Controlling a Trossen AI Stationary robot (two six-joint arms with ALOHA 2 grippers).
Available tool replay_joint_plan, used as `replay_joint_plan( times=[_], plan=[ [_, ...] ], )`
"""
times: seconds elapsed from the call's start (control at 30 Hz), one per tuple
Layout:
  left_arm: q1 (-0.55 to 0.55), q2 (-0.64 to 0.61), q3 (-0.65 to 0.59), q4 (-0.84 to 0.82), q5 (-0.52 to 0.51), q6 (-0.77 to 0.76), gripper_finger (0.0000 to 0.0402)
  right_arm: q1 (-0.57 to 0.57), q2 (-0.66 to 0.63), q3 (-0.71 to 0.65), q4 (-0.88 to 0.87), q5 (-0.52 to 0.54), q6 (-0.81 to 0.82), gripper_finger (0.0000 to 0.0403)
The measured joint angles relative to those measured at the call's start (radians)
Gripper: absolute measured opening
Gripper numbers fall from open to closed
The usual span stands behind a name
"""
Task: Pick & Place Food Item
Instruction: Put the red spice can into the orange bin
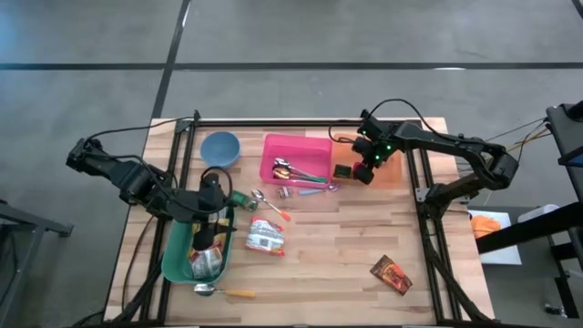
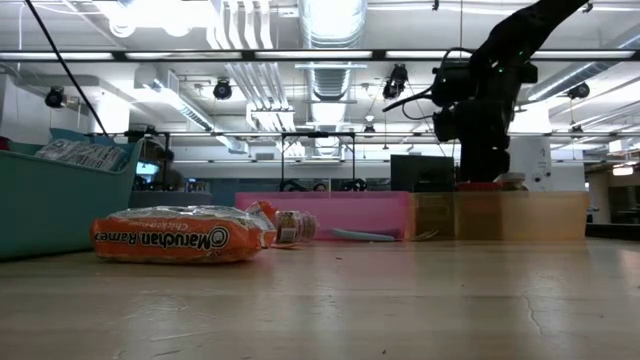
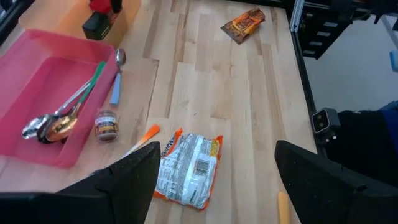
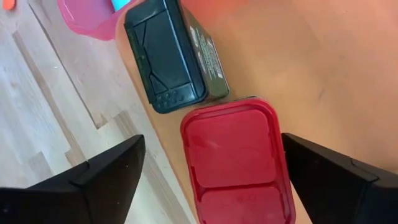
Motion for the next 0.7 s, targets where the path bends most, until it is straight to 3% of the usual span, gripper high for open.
replay_joint_plan(
  times=[0.47, 0.7],
  plan=[
    [0.009, -0.003, 0.004, -0.005, -0.007, 0.108, 0.0317, 0.017, -0.037, 0.0, 0.001, 0.036, 0.09, 0.0368],
    [0.07, -0.021, 0.004, -0.002, -0.031, 0.118, 0.0317, 0.045, -0.056, 0.0, 0.002, 0.058, 0.101, 0.0368]
  ],
)
